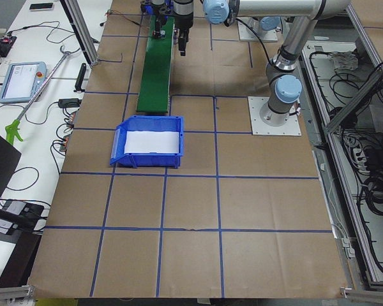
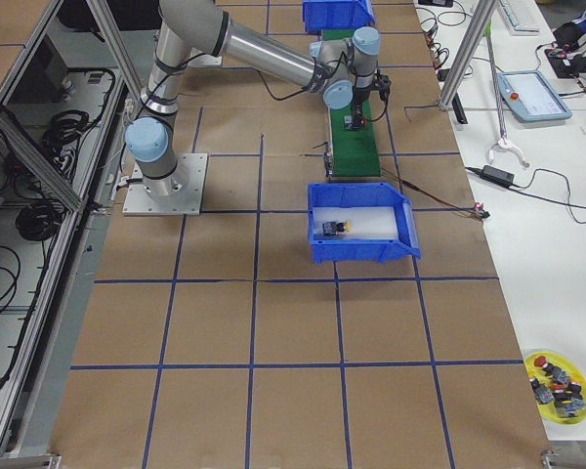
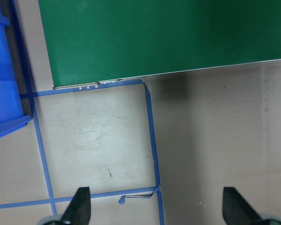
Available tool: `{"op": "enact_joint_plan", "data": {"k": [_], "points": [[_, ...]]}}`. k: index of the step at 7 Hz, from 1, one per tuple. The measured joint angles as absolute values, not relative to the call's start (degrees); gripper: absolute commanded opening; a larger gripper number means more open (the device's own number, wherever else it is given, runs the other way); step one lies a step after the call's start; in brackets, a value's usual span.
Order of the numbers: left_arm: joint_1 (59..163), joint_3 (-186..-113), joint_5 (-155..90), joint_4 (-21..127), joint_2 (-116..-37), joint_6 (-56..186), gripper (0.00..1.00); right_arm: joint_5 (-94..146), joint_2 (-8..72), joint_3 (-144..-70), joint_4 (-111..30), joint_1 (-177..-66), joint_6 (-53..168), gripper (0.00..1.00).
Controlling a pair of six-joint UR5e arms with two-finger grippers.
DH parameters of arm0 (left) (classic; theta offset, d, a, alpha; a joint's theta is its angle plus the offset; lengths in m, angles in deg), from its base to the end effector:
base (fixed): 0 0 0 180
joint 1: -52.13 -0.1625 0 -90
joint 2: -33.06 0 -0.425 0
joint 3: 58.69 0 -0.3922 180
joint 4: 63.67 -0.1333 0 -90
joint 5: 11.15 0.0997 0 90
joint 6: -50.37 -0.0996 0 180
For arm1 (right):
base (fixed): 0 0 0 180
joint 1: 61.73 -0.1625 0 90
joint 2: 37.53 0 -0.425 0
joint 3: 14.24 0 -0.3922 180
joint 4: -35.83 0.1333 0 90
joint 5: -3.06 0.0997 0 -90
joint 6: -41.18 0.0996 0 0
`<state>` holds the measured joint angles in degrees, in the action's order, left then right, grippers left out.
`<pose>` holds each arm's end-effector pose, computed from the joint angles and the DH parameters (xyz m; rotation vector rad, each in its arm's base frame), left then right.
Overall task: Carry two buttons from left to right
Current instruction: 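Lower the right gripper onto the red button and grasp it, then carry the red button into the bin beside the right arm and release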
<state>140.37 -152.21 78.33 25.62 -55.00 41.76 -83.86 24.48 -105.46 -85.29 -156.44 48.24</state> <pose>-0.1195 -0.4797 0.4753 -0.1870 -3.1255 -0.0224 0.1911 -0.6312 0.2503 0.0619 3.0838 -0.0426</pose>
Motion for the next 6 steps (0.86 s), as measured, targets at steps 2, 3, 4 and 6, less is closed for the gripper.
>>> {"op": "enact_joint_plan", "data": {"k": [2, 3, 4, 6], "points": [[140.4, -152.2, 78.3, 25.6, -55.0, 41.8, 1.0, -84.0, 24.6, -105.6, -83.6, -156.1, 48.2, 0.06], [140.4, -152.2, 78.3, 25.6, -55.0, 41.8, 1.0, -84.4, 24.9, -105.4, -82.1, -155.6, 48.0, 0.05], [140.4, -152.2, 78.3, 25.6, -55.0, 41.8, 1.0, -86.1, 25.7, -105.1, -81.2, -154.5, 47.4, 0.05], [140.4, -152.2, 78.3, 25.6, -55.0, 41.8, 1.0, -90.0, 31.6, -104.7, -78.7, -150.3, 42.2, 0.06]]}}
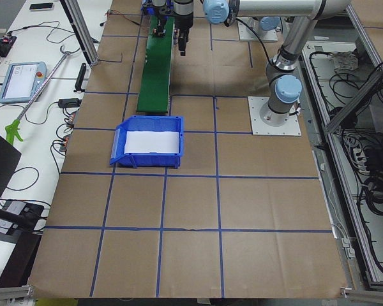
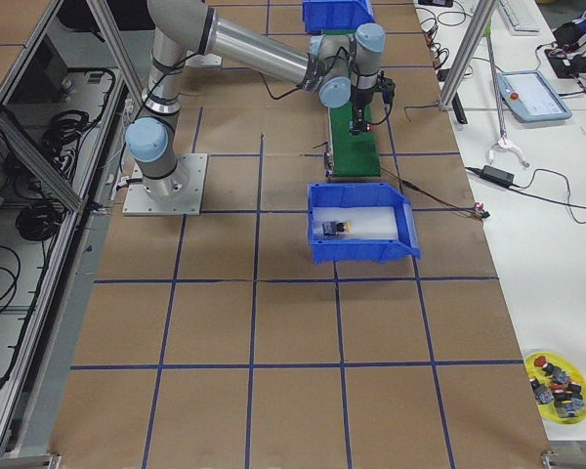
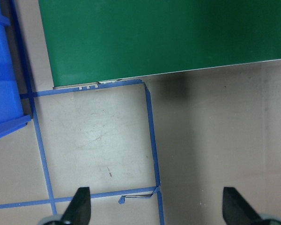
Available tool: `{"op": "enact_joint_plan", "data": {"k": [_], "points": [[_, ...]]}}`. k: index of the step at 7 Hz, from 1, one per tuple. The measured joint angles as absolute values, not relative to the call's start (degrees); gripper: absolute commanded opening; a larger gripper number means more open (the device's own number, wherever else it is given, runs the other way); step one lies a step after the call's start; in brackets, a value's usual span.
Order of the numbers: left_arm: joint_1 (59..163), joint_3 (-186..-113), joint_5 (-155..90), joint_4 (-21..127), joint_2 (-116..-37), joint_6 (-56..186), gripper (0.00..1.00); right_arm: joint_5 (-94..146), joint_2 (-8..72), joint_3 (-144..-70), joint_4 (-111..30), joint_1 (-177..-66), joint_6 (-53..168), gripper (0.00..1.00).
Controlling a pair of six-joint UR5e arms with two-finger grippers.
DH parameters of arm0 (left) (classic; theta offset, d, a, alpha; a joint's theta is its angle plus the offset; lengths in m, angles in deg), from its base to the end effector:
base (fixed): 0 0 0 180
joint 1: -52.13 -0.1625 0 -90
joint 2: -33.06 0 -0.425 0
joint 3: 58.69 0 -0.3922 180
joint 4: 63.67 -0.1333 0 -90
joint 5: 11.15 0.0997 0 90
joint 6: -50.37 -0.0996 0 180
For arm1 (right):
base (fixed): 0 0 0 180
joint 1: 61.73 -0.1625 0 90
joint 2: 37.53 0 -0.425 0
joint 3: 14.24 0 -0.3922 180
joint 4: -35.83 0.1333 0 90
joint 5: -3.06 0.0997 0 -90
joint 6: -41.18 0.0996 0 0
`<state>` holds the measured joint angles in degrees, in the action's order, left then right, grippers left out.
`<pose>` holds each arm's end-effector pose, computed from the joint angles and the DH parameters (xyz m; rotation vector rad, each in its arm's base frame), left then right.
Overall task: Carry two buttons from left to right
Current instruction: 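Carry the red button into the bin beside the right arm and release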
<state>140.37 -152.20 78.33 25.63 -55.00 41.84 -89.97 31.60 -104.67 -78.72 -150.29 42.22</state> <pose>-0.1195 -0.4797 0.4754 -0.1848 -3.1257 -0.0224 0.1124 -0.6250 0.3235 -0.0691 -3.0865 0.0873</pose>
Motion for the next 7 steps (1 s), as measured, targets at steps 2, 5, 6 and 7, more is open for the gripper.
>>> {"op": "enact_joint_plan", "data": {"k": [2, 5, 6, 7], "points": [[140.4, -152.2, 78.3, 25.6, -55.0, 41.9, 1.0, -90.6, 38.5, -103.4, -74.1, -143.1, 34.1, 0.06], [140.4, -152.2, 78.3, 25.6, -55.0, 41.9, 1.0, -90.1, 39.4, -99.6, -66.9, -128.7, 14.9, 0.06], [140.4, -152.2, 78.3, 25.6, -55.1, 41.9, 1.0, -89.9, 36.5, -98.8, -67.5, -125.8, 10.9, 0.06], [140.4, -152.2, 78.3, 25.6, -55.1, 41.9, 1.0, -89.8, 33.5, -97.8, -69.0, -124.4, 7.7, 0.06]]}}
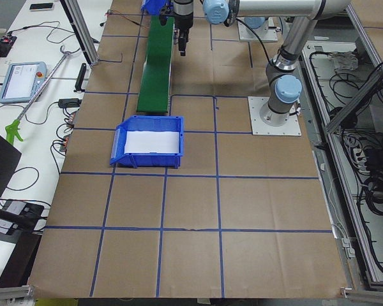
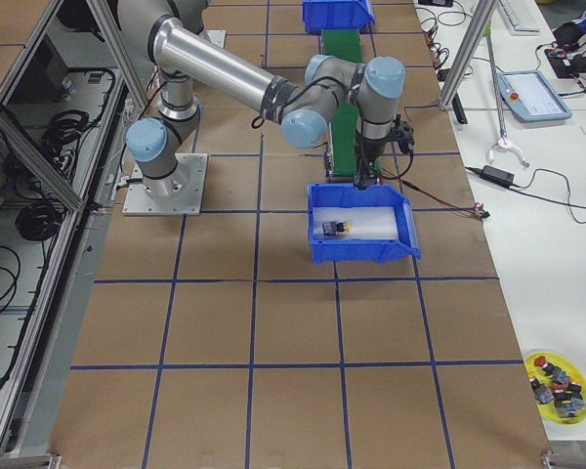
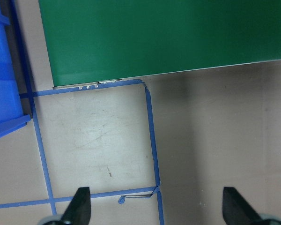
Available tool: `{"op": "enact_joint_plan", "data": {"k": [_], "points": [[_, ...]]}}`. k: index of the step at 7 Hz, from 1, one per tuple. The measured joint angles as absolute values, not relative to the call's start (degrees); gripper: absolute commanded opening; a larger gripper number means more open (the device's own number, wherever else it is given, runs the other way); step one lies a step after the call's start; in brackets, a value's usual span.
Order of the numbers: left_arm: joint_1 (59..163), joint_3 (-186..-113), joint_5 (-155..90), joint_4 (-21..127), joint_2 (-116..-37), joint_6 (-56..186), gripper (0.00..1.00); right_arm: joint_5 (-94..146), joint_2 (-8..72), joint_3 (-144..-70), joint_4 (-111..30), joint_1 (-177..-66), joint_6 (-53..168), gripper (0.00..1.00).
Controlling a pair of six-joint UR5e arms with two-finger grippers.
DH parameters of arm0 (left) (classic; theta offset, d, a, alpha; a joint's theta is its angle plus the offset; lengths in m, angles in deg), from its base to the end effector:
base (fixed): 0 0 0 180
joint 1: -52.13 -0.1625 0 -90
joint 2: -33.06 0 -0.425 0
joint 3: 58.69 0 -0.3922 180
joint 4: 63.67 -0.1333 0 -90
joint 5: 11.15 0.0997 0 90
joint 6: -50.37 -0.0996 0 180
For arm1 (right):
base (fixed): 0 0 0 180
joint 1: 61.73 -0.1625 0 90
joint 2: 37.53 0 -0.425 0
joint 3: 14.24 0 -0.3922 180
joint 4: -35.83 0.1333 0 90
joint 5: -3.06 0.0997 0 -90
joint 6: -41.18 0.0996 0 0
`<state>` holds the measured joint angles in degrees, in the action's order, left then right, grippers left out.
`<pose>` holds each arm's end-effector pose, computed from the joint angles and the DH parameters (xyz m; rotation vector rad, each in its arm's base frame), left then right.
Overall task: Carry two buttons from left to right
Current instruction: 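Carry the red button into the bin beside the right arm and release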
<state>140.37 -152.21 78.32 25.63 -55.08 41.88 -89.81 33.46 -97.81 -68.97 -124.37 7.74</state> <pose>-0.1195 -0.4802 0.4747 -0.1836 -3.1254 -0.0248 -0.1731 -0.6138 0.3834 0.1618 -3.0745 0.0124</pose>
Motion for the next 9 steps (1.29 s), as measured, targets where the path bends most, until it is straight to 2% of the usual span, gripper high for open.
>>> {"op": "enact_joint_plan", "data": {"k": [4, 8, 9], "points": [[140.2, -152.2, 78.3, 25.6, -55.1, 41.8, 1.0, -89.2, 23.3, -95.8, -73.6, -123.6, 5.0, 0.06], [137.8, -152.1, 78.4, 25.6, -55.1, 41.2, 1.0, -89.0, 18.6, -95.9, -76.0, -123.7, 5.3, 0.13], [137.8, -152.2, 78.4, 25.6, -55.1, 41.4, 1.0, -89.0, 17.6, -95.9, -76.4, -123.7, 5.3, 0.38]]}}
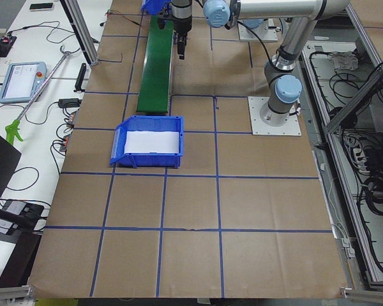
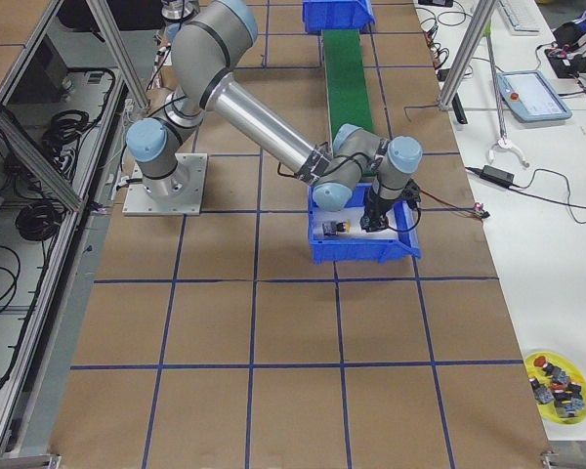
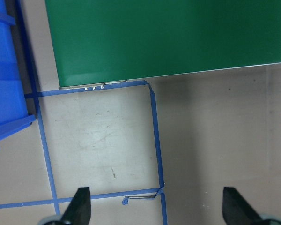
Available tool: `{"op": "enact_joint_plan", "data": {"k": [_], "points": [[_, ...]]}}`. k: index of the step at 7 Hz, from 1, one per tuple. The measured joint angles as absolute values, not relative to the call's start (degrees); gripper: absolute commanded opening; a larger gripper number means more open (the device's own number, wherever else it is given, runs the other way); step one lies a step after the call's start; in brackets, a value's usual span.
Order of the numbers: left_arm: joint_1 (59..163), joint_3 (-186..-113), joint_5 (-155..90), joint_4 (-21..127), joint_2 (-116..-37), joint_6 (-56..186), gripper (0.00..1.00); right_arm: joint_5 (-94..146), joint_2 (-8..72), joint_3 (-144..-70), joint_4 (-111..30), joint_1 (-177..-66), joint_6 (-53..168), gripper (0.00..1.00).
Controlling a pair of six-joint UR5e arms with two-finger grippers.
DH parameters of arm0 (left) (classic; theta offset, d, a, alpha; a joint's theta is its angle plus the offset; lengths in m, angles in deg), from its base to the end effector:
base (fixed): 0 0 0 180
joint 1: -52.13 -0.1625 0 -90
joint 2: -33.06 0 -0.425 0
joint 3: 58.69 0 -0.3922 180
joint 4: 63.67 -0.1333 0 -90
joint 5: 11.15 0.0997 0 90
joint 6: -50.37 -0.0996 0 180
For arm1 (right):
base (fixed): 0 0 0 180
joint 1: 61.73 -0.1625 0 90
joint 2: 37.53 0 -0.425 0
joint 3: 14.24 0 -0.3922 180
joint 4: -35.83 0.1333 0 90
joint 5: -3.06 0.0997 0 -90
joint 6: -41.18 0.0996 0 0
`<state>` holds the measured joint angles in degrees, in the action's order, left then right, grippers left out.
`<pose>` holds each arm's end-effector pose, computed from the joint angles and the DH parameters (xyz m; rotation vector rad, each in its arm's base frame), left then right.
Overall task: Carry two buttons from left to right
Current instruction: 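Carry the red button into the bin beside the right arm and release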
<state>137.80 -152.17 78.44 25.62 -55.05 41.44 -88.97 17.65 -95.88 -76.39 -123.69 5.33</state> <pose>-0.0977 -0.4849 0.4753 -0.1256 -3.1301 -0.0226 -0.2079 -0.6664 0.2300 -0.2152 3.1225 0.1277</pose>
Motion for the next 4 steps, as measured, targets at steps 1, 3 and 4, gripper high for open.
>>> {"op": "enact_joint_plan", "data": {"k": [1, 3, 4], "points": [[137.9, -152.2, 78.5, 25.7, -55.0, 41.7, 1.0, -88.9, 17.1, -95.9, -76.5, -123.7, 5.3, 0.77], [138.2, -152.1, 78.5, 25.7, -55.2, 43.0, 1.0, -88.0, 17.1, -95.8, -76.6, -123.8, 5.1, 0.99], [138.3, -152.1, 78.5, 25.7, -55.3, 43.4, 1.0, -87.6, 17.6, -95.8, -76.6, -123.8, 5.1, 0.99]]}}
